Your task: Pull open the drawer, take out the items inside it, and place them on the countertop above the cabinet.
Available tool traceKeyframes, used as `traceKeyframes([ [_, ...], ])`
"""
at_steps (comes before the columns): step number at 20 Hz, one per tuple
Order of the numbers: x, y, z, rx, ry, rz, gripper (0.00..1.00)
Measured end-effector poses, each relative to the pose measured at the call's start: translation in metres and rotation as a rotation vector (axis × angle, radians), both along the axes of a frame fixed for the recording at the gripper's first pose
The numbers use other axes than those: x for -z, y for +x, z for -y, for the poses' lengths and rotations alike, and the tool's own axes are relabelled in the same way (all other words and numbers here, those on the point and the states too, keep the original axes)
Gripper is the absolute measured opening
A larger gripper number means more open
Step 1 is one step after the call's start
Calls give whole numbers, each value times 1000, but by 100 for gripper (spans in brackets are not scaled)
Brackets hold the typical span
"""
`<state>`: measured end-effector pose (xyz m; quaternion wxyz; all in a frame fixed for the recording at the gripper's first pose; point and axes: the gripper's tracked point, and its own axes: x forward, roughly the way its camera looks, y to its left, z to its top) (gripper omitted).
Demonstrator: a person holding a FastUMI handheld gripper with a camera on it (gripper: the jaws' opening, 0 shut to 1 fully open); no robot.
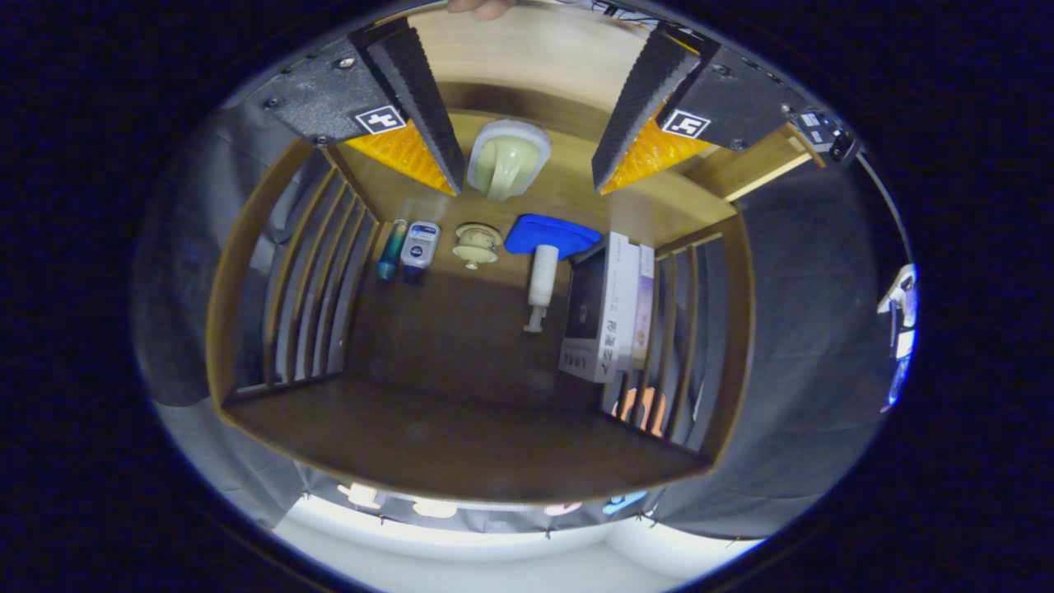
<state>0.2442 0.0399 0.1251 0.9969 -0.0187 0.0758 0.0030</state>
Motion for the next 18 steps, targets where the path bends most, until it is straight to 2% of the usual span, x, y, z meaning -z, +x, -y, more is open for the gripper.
traceKeyframes([
  [5,43,-82,-5,85,25,93,100],
  [9,93,-112,-25,100,-9,96,100],
  [13,141,-120,-40,119,55,69,100],
  [18,175,-106,-42,152,170,38,100],
])
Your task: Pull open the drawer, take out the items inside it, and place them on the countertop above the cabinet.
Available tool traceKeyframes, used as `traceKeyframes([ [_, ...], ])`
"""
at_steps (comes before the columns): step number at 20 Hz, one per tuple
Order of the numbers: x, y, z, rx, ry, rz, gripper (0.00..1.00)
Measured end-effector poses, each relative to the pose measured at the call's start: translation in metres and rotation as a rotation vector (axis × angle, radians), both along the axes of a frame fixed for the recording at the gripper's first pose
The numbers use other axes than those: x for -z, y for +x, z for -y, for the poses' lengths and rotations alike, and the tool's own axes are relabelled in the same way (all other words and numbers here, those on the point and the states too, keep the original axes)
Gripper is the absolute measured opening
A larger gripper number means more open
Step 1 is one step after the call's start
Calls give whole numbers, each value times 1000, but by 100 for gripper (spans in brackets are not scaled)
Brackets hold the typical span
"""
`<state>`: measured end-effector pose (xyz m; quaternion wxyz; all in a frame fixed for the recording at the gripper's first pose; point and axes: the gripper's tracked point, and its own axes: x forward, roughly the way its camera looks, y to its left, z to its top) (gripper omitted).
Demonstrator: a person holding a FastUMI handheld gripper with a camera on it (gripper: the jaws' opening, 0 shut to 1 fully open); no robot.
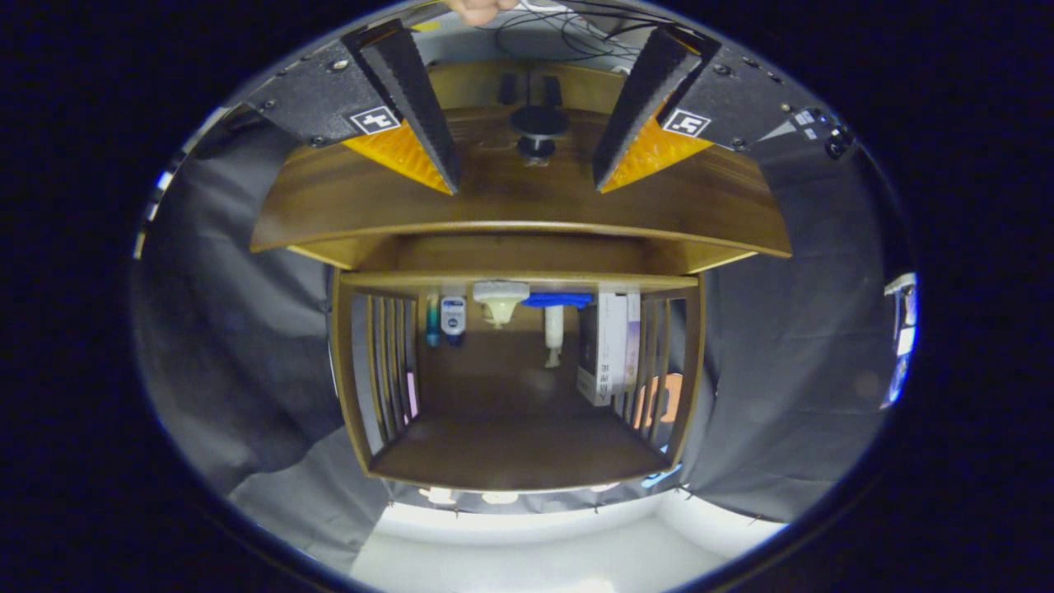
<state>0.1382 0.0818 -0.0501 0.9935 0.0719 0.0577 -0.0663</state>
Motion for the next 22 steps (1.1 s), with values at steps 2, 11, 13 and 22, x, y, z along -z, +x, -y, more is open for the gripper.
traceKeyframes([
  [2,9,7,5,30,11,-21,100],
  [11,17,23,1,50,-60,-1,99],
  [13,17,22,0,52,-60,3,99],
  [22,15,26,0,51,-62,-1,99],
])
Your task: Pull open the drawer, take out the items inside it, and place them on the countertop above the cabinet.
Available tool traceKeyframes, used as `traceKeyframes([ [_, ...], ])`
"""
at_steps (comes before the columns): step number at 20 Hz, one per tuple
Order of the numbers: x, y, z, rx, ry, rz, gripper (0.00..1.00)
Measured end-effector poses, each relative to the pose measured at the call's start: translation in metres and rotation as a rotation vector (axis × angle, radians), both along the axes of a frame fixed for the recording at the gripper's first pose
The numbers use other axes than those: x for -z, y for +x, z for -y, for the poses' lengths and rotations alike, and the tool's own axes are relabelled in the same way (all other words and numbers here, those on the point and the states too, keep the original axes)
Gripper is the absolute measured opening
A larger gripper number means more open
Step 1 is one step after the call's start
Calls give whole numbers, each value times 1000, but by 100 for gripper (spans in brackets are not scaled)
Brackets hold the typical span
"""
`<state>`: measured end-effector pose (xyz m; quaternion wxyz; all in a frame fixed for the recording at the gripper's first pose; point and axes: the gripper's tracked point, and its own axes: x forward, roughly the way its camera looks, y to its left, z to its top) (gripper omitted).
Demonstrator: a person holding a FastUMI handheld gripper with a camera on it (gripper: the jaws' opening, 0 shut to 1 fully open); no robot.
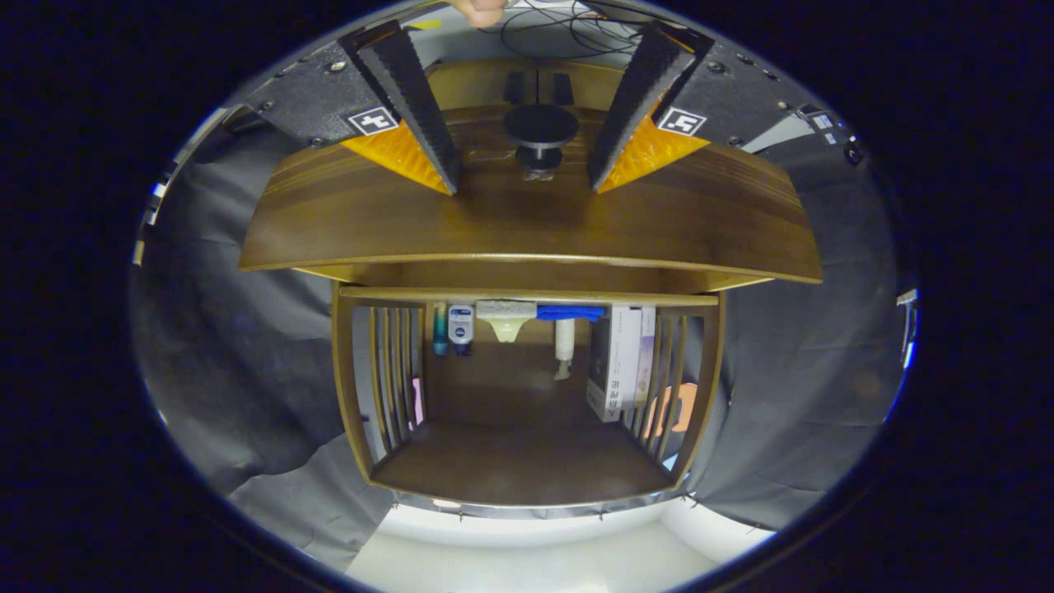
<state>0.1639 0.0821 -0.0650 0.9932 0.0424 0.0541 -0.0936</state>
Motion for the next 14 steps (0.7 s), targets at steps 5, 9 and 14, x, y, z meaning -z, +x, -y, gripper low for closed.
traceKeyframes([
  [5,-1,12,3,-2,3,-8,99],
  [9,-3,17,2,-1,6,-6,99],
  [14,-6,30,4,0,10,-13,99],
])
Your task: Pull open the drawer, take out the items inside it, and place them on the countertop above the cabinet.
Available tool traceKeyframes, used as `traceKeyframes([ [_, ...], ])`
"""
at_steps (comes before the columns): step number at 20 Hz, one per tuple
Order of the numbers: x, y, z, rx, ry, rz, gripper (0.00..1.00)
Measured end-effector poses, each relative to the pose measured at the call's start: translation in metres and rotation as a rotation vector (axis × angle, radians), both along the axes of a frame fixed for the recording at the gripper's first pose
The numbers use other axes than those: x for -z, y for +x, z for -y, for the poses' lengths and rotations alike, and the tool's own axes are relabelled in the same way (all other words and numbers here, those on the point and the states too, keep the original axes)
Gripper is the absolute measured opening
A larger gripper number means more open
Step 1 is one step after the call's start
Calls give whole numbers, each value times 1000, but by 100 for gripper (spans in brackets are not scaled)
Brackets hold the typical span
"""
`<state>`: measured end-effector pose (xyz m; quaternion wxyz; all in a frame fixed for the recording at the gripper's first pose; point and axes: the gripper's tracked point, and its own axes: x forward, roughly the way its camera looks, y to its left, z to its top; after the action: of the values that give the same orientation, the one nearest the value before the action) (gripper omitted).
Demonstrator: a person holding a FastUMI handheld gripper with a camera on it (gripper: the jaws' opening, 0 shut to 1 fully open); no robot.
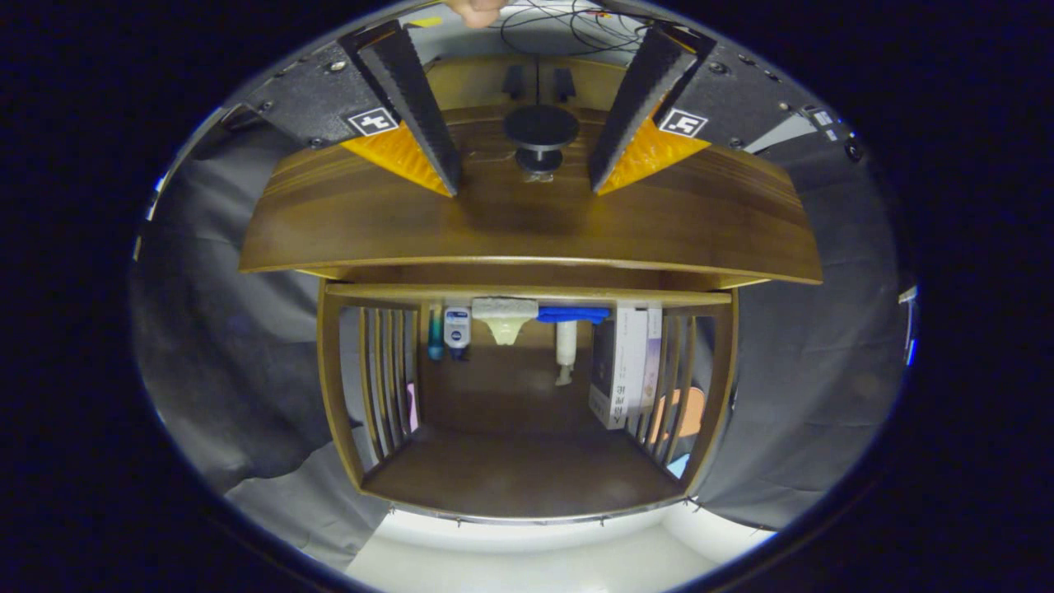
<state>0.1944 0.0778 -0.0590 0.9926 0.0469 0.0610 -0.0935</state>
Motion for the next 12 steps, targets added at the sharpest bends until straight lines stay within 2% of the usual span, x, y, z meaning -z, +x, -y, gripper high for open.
traceKeyframes([
  [12,1,19,2,1,27,-31,100],
])
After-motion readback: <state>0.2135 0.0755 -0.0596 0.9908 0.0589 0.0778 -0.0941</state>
